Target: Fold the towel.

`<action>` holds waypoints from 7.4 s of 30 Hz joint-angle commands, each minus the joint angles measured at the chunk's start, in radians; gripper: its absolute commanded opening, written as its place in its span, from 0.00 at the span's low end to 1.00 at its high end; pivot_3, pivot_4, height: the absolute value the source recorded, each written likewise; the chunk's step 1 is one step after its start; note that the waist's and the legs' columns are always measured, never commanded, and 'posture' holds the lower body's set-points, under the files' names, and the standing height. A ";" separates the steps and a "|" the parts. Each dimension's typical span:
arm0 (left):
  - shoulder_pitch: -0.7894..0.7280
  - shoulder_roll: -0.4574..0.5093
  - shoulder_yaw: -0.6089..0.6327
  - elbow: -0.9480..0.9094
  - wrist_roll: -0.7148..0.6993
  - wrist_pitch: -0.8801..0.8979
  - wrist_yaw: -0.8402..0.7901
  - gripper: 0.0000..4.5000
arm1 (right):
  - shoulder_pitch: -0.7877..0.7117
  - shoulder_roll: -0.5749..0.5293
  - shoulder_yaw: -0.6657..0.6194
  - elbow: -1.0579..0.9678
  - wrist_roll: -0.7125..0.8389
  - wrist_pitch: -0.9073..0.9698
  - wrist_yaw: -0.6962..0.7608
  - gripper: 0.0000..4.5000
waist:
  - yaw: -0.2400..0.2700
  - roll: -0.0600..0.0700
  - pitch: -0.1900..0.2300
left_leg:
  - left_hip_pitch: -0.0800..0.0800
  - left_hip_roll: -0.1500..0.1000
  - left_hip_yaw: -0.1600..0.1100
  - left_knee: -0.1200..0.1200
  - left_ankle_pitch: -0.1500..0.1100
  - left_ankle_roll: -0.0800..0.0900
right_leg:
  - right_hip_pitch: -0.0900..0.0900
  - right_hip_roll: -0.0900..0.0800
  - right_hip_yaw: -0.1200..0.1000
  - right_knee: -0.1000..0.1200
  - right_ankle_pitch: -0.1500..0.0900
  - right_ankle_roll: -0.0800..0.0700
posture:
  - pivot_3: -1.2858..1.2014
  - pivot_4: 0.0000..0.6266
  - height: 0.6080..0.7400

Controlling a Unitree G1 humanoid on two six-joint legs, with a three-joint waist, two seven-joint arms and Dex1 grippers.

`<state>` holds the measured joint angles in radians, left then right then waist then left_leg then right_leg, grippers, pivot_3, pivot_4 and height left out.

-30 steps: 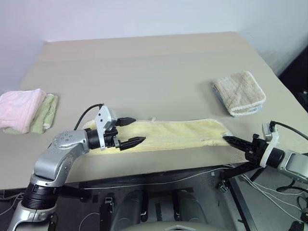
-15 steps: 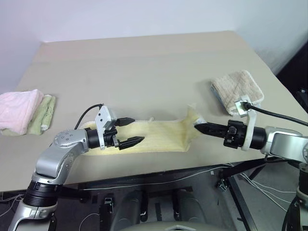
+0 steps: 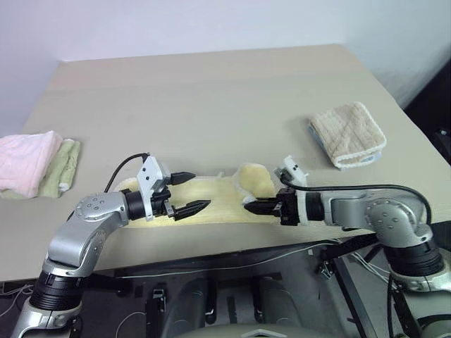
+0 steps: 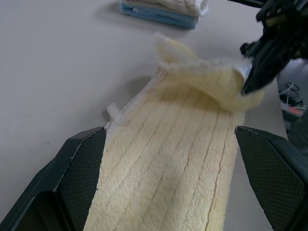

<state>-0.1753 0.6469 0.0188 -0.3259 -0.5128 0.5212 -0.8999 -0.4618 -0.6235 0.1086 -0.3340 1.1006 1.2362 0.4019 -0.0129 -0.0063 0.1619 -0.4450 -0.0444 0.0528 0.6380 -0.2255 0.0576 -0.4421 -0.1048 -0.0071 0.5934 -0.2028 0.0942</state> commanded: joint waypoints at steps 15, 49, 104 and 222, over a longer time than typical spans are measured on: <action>0.008 0.009 0.021 0.034 0.013 -0.072 -0.024 1.00 | -0.045 0.155 0.023 -0.017 -0.068 0.022 0.037 0.01 | 0.000 0.000 0.000 | 0.000 0.000 0.000 -0.002 0.000 0.000 | -0.001 0.000 0.000 0.000 0.000 0.000 | 0.52 0.24 1.00; -0.293 -0.163 -0.033 0.198 -0.113 -0.013 -0.121 0.07 | 0.146 0.268 -0.140 -0.060 -0.265 -0.378 0.048 0.00 | 0.000 0.000 0.000 | 0.001 0.000 0.000 -0.001 0.001 -0.001 | 0.000 0.001 0.000 0.002 0.000 0.000 | 0.52 0.24 1.00; -0.029 0.165 0.352 0.195 -0.357 0.222 -0.243 1.00 | 0.117 0.255 0.009 0.014 -0.504 -0.561 0.362 0.27 | -0.004 0.000 -0.001 | 0.005 0.000 0.000 -0.005 0.001 -0.003 | -0.001 0.002 0.000 0.002 0.000 0.000 | 0.52 0.24 1.00; -0.671 0.049 -0.395 0.181 -0.316 0.707 -0.037 0.01 | 0.140 0.186 -0.257 0.052 -0.609 -0.621 0.150 1.00 | 0.000 -0.003 -0.001 | 0.001 0.000 0.000 -0.009 0.006 -0.008 | -0.006 0.003 0.001 0.004 -0.001 -0.003 | 0.52 0.24 1.00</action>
<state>-0.8550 0.7022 -0.3788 -0.1192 -0.8451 1.2364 -0.9260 -0.3202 -0.4223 -0.1266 -0.2347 0.4844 0.6263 0.5562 -0.0131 -0.0092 0.1614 -0.4439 -0.0441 0.0525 0.6300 -0.2200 0.0495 -0.4472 -0.1020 -0.0059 0.5974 -0.2038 0.0917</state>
